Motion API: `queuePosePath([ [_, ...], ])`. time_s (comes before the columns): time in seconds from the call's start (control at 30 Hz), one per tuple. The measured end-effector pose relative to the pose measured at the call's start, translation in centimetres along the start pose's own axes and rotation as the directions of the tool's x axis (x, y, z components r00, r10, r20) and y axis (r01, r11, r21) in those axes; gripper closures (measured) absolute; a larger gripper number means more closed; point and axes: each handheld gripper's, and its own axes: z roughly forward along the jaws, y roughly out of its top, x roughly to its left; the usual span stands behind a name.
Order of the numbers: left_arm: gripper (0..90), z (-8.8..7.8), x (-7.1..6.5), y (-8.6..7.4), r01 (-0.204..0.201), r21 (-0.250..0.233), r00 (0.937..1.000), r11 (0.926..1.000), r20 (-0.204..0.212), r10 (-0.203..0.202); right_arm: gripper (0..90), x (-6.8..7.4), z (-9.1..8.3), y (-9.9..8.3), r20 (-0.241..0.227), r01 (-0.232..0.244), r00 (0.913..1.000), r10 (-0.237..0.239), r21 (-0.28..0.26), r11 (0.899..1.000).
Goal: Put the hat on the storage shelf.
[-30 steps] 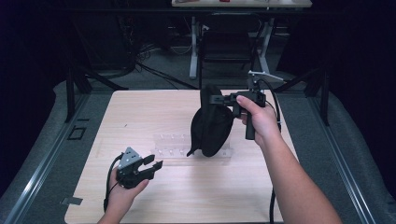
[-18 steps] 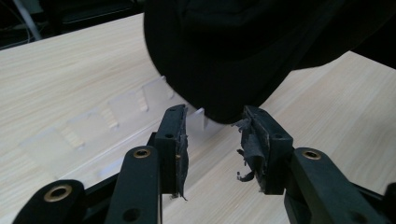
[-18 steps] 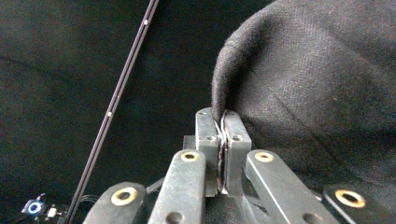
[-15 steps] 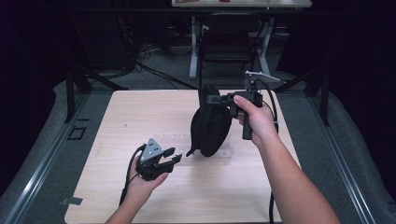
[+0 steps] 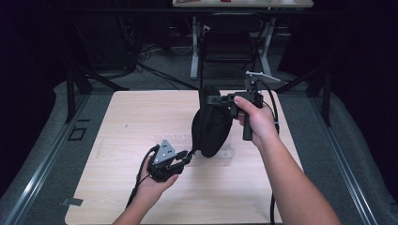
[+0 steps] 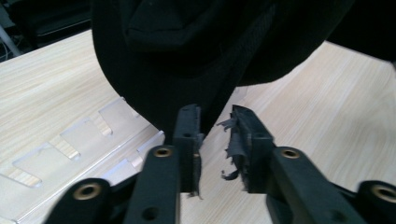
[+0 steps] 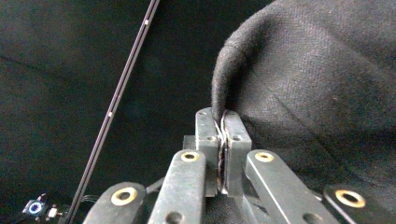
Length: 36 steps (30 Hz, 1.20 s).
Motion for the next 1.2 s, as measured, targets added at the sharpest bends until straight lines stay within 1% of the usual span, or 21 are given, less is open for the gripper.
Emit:
queuePosePath([
  [0.07, 81.6, 0.1, -0.2, -0.1, -0.030, 0.013, 0.9991, 0.9995, -0.031, 0.030, 88.1, 0.0, 0.0, 0.0, 0.001, 0.001, 1.0000, -0.001, 0.002, 1.000],
  [0.13, 83.6, 0.1, -0.2, -0.2, -0.037, 0.012, 0.9987, 0.9993, -0.036, 0.037, 88.0, 0.0, 0.0, 0.0, 0.001, 0.003, 1.0000, -0.003, 0.005, 1.000],
  [0.3, 84.8, 0.0, -0.2, -0.4, -0.044, 0.009, 0.9983, 0.9990, -0.038, 0.044, 87.9, -0.1, 0.0, -0.2, -0.002, 0.000, 1.0000, 0.000, 0.003, 1.000],
  [0.4, 85.2, 0.0, -0.2, -0.4, -0.046, 0.009, 0.9982, 0.9989, -0.039, 0.046, 87.6, -0.2, 0.0, -0.2, -0.009, -0.009, 0.9999, 0.008, -0.003, 1.000],
  [0.57, 85.5, 0.0, -0.1, -0.5, -0.045, 0.007, 0.9982, 0.9990, -0.040, 0.045, 85.9, -0.2, -0.1, -0.2, -0.012, -0.007, 0.9999, 0.007, -0.003, 1.000],
  [0.7, 86.7, -0.1, -0.1, -0.7, -0.051, 0.010, 0.9977, 0.9986, -0.044, 0.051, 82.4, 0.0, -0.3, -0.3, -0.011, 0.010, 0.9999, -0.010, -0.005, 1.000],
  [0.77, 88.0, -0.1, -0.2, -0.8, -0.053, 0.011, 0.9975, 0.9986, -0.046, 0.053, 82.4, 0.1, -0.4, -0.3, -0.005, 0.013, 0.9999, -0.013, -0.005, 1.000],
  [0.8, 90.0, -0.1, -0.2, -0.8, -0.054, 0.018, 0.9971, 0.9984, -0.053, 0.055, 82.9, 0.0, -0.4, -0.3, -0.002, 0.013, 0.9999, -0.013, -0.007, 1.000],
  [0.83, 90.0, 0.0, -0.1, -0.9, -0.056, 0.034, 0.9962, 0.9978, -0.065, 0.058, 84.1, 0.0, -0.5, -0.3, 0.002, 0.013, 0.9999, -0.013, -0.006, 1.000],
  [0.87, 90.0, 0.1, 0.0, -1.1, -0.051, 0.038, 0.9962, 0.9980, -0.069, 0.053, 86.5, 0.0, -0.5, -0.3, 0.011, 0.017, 0.9998, -0.017, -0.001, 1.000],
  [0.9, 90.0, 0.1, 0.2, -1.2, -0.046, 0.036, 0.9963, 0.9983, -0.071, 0.048, 88.0, 0.1, -0.6, -0.3, 0.018, 0.021, 0.9996, -0.021, -0.001, 1.000],
  [0.97, 90.0, 0.1, 0.3, -1.4, -0.030, 0.020, 0.9979, 0.9993, -0.057, 0.031, 88.6, 0.2, -0.6, -0.3, 0.017, 0.025, 0.9996, -0.025, -0.007, 1.000],
  [1.0, 90.0, 0.0, 0.3, -1.4, -0.029, 0.009, 0.9978, 0.9995, -0.058, 0.030, 88.6, 0.2, -0.6, -0.3, 0.017, 0.026, 0.9995, -0.026, -0.008, 1.000],
  [1.03, 90.0, -0.2, 0.2, -1.3, -0.032, -0.002, 0.9983, 0.9995, -0.050, 0.031, 88.6, 0.2, -0.5, -0.3, 0.021, 0.027, 0.9994, -0.027, -0.006, 1.000],
  [1.07, 87.9, -0.3, 0.1, -1.2, -0.028, -0.017, 0.9991, 0.9995, -0.033, 0.027, 88.6, 0.3, -0.5, -0.3, 0.022, 0.026, 0.9994, -0.025, -0.007, 1.000],
  [1.1, 79.4, -0.4, 0.0, -1.0, -0.027, -0.029, 0.9994, 0.9992, -0.021, 0.026, 88.6, 0.4, -0.4, -0.3, 0.020, 0.024, 0.9995, -0.024, -0.009, 1.000],
  [1.13, 76.1, -0.6, -0.1, -0.8, -0.038, -0.031, 0.9991, 0.9988, -0.021, 0.037, 88.6, 0.4, -0.3, -0.3, 0.019, 0.028, 0.9994, -0.028, -0.006, 1.000],
  [1.2, 72.7, -0.7, -0.4, -0.3, -0.042, -0.044, 0.9991, 0.9982, -0.007, 0.042, 88.5, 0.5, -0.1, -0.4, 0.011, 0.025, 0.9996, -0.025, -0.004, 1.000],
])
